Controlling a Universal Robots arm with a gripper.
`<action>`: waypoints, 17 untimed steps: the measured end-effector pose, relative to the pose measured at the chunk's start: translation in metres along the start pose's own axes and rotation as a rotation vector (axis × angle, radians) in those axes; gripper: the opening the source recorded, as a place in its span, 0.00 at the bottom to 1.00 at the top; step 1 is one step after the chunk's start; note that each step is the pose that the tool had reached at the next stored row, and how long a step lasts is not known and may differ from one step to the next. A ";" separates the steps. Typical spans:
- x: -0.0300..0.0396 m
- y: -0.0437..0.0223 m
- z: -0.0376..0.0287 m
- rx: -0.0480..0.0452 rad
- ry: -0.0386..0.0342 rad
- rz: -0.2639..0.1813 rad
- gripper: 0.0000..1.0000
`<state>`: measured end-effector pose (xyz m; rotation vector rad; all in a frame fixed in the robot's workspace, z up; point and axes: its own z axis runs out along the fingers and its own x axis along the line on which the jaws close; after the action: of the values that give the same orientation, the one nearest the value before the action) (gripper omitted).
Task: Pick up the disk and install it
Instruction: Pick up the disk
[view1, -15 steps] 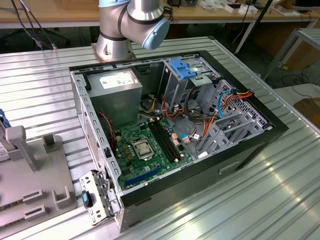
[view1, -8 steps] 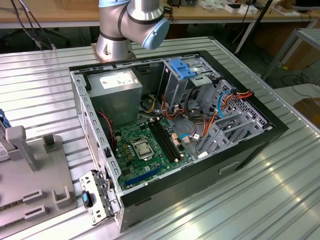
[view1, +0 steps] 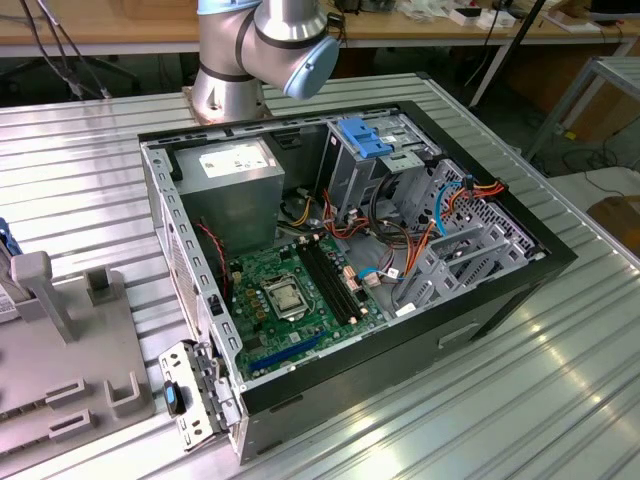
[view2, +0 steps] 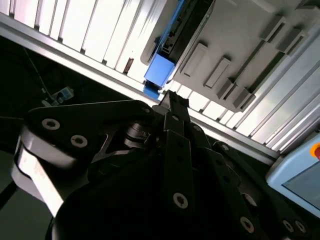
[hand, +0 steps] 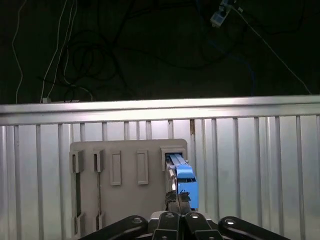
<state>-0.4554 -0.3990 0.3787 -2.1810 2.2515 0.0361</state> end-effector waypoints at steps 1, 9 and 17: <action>-0.0001 -0.0008 0.0010 0.0023 0.0001 -0.004 0.11; -0.0019 -0.0058 0.0054 0.0058 0.0001 -0.006 0.11; -0.0017 -0.0059 0.0122 0.0059 0.0000 -0.006 0.36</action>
<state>-0.4496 -0.3972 0.3665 -2.1849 2.2420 0.0295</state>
